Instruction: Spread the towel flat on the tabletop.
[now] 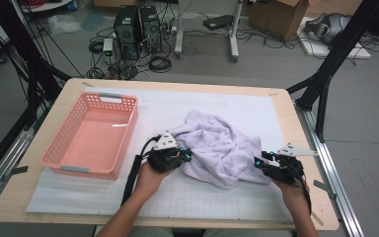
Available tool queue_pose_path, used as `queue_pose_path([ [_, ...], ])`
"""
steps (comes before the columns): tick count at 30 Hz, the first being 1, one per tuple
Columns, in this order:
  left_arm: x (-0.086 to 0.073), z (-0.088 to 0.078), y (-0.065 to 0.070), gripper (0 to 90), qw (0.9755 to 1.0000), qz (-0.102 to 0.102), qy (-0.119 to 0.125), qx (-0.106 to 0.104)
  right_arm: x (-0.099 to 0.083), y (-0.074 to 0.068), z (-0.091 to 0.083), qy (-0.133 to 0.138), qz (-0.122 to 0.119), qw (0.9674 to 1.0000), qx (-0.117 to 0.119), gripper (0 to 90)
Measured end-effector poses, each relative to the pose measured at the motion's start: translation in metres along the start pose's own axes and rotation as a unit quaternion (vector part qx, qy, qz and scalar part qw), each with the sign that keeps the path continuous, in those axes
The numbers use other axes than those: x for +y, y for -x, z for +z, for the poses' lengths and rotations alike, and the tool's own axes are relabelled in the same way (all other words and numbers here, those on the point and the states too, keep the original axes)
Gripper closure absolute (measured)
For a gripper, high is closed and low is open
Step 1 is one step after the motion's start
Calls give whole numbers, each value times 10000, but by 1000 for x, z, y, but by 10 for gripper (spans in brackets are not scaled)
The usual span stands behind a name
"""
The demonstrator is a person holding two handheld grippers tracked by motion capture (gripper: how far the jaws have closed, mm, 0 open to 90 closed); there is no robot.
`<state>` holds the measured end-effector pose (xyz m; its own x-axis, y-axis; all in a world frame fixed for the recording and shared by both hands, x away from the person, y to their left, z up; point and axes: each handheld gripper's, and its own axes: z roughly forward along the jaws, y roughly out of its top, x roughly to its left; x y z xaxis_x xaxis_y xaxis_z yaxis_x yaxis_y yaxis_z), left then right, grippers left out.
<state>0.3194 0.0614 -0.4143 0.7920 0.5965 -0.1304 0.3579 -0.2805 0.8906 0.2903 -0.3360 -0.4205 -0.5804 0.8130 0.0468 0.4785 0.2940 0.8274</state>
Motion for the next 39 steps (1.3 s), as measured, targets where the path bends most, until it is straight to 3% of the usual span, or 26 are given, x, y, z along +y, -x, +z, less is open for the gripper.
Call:
queue_pose_path([
  [2, -3, -10, -10, 845, 9999, -64, 16, 152, 2, -9, 9, -132, -185, 9993, 287, 533],
  [6, -11, -22, -27, 845, 9982, -197, -32, 566, 3, -29, 29, -458, -521, 9955, 647, 498],
  [9, -14, -20, -35, 846, 9958, -263, -96, 874, 1, -38, 43, -773, -681, 9918, 752, 511],
  [10, -15, -18, -37, 846, 9950, -230, -155, 962, 0, -40, 47, -862, -701, 9911, 733, 530],
  [11, -16, -15, -39, 845, 9943, -232, -175, 1026, 0, -41, 47, -832, -747, 9912, 705, 619],
  [12, -17, -12, -39, 845, 9940, -273, -149, 1050, 1, -40, 45, -854, -769, 9909, 695, 767],
  [13, -17, -9, -40, 845, 9936, -296, -125, 1083, 1, -38, 44, -911, -742, 9899, 794, 829],
  [16, -16, -6, -39, 845, 9936, -335, 36, 1076, 0, -34, 41, -868, -741, 9902, 804, 863],
  [19, -8, -5, -38, 846, 9931, -259, 153, 1135, 3, -27, 34, -574, -674, 9946, 543, 872],
  [21, -1, -5, -39, 846, 9928, -137, 157, 1180, 10, -20, 24, -236, -616, 9978, 116, 876],
  [23, 7, -2, -43, 848, 9924, -89, 123, 1224, 17, -10, 16, 34, -482, 9986, -236, 878],
  [26, 15, 6, -50, 849, 9914, -102, 153, 1297, 29, 8, 13, 249, -244, 9977, -578, 878],
  [31, 25, 24, -60, 847, 9882, -262, 225, 1490, 53, 29, 25, 230, -347, 9921, -1183, 879],
  [33, 24, 25, -64, 876, 9852, -268, 196, 1682, 59, 40, 31, 179, -169, 9888, -1474, 879],
  [34, 23, 24, -66, 856, 9850, -391, 166, 1670, 60, 47, 32, 159, -27, 9866, -1623, 879],
  [36, 21, 22, -68, 724, 9869, -582, 35, 1503, 56, 64, 33, 107, 401, 9810, -1894, 878],
  [38, 19, 21, -62, 674, 9897, -456, 30, 1357, 50, 74, 34, 12, 758, 9803, -1821, 874],
  [39, 18, 20, -56, 642, 9911, -364, 94, 1279, 47, 76, 34, -31, 817, 9807, -1778, 860],
])
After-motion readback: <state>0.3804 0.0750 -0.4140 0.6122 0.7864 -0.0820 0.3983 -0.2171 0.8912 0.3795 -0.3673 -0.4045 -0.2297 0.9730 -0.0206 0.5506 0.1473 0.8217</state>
